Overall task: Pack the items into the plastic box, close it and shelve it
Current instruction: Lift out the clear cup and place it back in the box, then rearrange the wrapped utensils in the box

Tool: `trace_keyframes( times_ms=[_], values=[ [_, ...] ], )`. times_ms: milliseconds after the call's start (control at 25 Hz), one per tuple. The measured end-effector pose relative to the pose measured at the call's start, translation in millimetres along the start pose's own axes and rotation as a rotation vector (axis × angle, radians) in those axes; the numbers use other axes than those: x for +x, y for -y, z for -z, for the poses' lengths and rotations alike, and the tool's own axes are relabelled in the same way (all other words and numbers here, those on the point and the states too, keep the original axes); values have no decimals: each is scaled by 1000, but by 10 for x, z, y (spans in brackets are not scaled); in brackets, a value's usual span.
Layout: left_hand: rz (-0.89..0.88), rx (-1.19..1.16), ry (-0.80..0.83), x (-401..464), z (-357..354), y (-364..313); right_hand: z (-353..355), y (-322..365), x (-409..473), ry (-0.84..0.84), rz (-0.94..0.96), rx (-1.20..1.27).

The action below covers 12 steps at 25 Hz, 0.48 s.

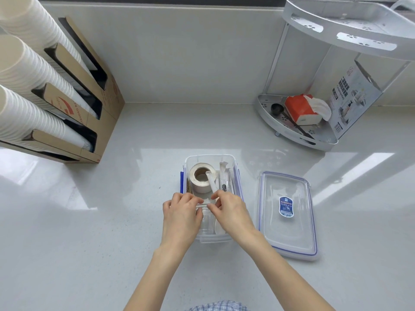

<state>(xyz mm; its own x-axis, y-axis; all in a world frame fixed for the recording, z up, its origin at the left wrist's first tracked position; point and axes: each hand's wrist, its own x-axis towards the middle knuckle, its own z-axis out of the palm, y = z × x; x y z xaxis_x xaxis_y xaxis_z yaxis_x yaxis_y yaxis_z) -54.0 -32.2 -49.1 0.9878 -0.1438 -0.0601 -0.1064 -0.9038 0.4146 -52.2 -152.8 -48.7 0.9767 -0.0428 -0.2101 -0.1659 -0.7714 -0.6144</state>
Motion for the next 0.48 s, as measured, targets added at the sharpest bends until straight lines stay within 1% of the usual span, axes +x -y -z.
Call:
trace_keyframes(
  times_ms=[120, 200, 280, 360, 480],
  values=[
    [11, 14, 18, 6, 51, -34, 169, -47, -4, -67, -33, 177],
    [5, -15, -2, 35, 100, -96, 306, -128, 3, -189, -56, 340],
    [-9, -59, -21, 96, 119, -182, 404, -213, 16, -270, -89, 410],
    [-15, -21, 22, 182, 84, -284, 452, -304, 20, -293, -128, 385],
    [-19, 168, 177, 284, 11, -409, 429, -378, 7, -221, -194, 379]
  ],
)
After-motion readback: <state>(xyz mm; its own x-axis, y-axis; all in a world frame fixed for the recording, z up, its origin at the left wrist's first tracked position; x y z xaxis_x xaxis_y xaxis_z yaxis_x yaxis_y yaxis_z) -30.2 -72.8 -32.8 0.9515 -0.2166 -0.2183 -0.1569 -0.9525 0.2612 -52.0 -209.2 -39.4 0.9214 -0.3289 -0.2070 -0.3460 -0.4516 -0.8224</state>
